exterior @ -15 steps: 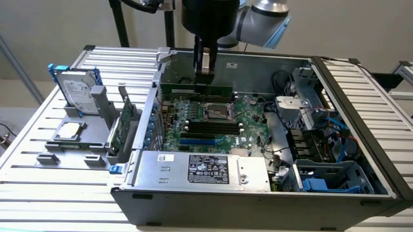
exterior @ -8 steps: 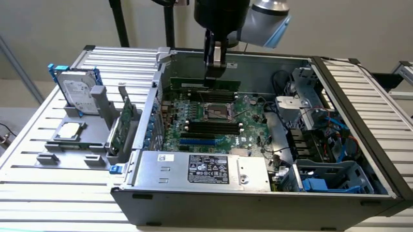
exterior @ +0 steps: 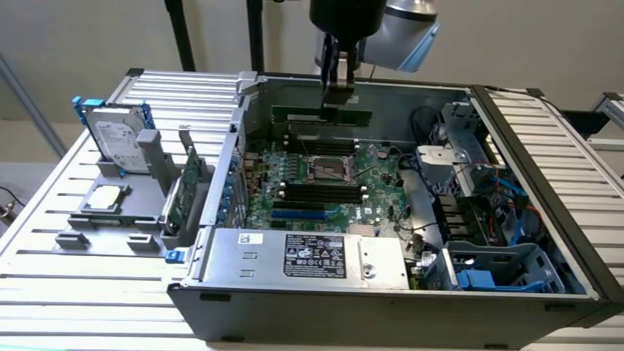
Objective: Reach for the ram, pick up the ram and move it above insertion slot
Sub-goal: 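Pick up the ram and move it above insertion slot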
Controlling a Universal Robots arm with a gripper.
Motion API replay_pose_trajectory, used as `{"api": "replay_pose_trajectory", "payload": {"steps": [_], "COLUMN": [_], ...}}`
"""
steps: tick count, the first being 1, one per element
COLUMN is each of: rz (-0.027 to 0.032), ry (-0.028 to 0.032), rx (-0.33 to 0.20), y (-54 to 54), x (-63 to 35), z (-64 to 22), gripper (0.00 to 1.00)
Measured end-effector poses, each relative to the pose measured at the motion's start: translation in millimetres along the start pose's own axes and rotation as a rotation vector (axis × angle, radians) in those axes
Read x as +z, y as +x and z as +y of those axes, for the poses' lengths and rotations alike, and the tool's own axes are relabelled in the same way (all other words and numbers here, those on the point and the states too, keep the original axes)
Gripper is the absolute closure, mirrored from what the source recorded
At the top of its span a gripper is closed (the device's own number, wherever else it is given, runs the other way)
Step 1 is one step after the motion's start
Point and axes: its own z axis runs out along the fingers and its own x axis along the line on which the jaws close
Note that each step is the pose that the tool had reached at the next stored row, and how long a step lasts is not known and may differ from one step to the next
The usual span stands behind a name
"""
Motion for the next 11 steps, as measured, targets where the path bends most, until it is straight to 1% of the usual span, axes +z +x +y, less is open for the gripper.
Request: {"api": "replay_pose_trajectory", "payload": {"steps": [3, 7, 9, 10, 11], "rz": [0.0007, 0.0034, 0.0070, 0.0097, 0.0113], "ry": [0.0001, 0.0002, 0.0002, 0.0002, 0.0002], "rx": [0.000, 0.001, 0.002, 0.002, 0.002], "y": [-10.1, -19.4, -22.5, -23.1, -23.3], "x": [2.3, 6.8, 8.6, 9.0, 9.0], "z": [-5.5, -10.3, -12.1, -12.9, -13.3], "gripper": [0.87, 0.87, 0.87, 0.87, 0.87]}}
